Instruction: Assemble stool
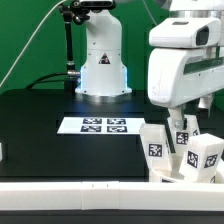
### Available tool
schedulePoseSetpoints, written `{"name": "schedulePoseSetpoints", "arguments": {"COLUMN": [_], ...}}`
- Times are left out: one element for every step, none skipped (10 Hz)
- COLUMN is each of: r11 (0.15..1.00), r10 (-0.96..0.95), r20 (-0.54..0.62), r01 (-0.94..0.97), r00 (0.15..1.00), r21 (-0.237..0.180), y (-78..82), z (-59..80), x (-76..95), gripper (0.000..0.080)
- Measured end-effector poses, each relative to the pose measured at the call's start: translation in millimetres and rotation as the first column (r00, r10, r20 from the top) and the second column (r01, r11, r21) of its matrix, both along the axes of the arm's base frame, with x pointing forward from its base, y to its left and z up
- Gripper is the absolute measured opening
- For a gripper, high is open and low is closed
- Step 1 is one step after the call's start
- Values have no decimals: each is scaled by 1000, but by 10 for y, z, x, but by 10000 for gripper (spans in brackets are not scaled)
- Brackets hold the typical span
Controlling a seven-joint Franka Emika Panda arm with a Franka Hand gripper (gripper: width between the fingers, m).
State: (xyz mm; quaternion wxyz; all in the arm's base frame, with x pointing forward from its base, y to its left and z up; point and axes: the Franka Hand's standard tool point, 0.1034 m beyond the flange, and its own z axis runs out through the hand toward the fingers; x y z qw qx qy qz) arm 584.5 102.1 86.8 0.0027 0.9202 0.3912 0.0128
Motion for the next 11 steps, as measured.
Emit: {"name": "schedulePoseSetpoints", "arguments": {"r11": [1000, 1000, 1000, 998, 995, 985, 954, 906, 859, 776, 685], "r10": [-5, -7, -29, -59, -98, -174, -300, -423, -511, -630, -727], "r20": [0, 0, -1, -1, -1, -2, -8, -15, -21, -29, -35], "r01": [5, 7, 29, 59, 98, 174, 300, 424, 512, 630, 728], "r00": [1000, 1000, 1000, 998, 995, 985, 954, 906, 859, 776, 686], "r21": [0, 0, 0, 1, 2, 4, 13, 20, 25, 34, 41], "y": [-1, -9, -14, -16, -18, -18, -21, -46, -59, -61, -66], "z": [-2, -2, -2, -2, -2, -2, -6, -9, -11, -14, -15], "x": [-1, 0, 1, 1, 2, 2, -3, -3, -1, 4, 12], "gripper": [560, 413, 413, 337, 337, 337, 337, 337, 337, 337, 337]}}
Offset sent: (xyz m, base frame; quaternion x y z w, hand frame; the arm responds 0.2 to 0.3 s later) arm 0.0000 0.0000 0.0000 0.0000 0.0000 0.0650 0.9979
